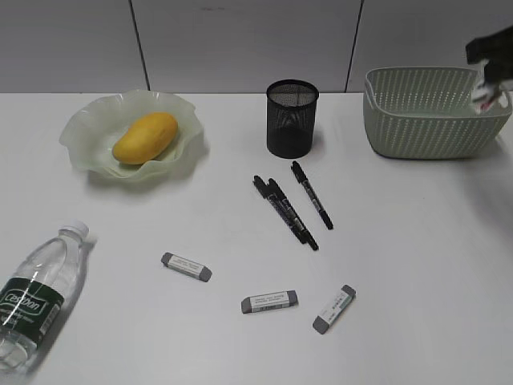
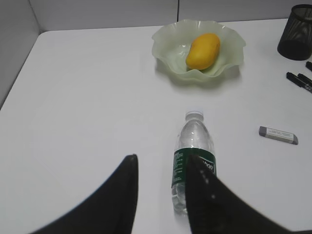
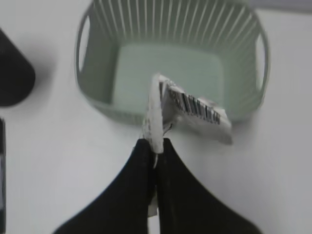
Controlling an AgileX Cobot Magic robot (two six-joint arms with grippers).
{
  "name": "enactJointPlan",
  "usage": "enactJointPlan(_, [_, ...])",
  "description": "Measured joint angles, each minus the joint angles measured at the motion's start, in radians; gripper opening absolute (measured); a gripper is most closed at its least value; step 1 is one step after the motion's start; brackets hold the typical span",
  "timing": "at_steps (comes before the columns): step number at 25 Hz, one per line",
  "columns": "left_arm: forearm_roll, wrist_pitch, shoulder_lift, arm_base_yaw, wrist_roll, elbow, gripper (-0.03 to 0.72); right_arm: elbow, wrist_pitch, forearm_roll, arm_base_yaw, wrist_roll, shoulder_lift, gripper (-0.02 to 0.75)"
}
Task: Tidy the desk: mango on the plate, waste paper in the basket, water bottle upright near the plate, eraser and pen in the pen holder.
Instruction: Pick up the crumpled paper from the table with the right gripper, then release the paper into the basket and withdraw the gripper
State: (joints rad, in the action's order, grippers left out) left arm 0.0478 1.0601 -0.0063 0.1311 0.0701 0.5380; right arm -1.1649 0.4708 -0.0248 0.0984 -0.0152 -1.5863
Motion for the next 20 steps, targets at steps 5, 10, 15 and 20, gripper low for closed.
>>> enactJointPlan(5, [0.0,0.0,0.0,0.0,0.0,0.0,0.247,-0.195,-0.091,-0.04,0.0,0.0,-0.195,0.02])
enactJointPlan(10, [0.0,0.0,0.0,0.0,0.0,0.0,0.237,-0.393,-0.013,-0.045,0.0,-0.001,-0.422,0.304])
enactJointPlan(15, [0.0,0.0,0.0,0.0,0.0,0.0,0.237,-0.446,0.077,-0.051,0.0,-0.001,-0.446,0.599])
enactJointPlan(20, [0.0,0.0,0.0,0.0,0.002,0.0,0.237,-0.33,0.143,-0.051,0.0,-0.001,-0.252,0.587])
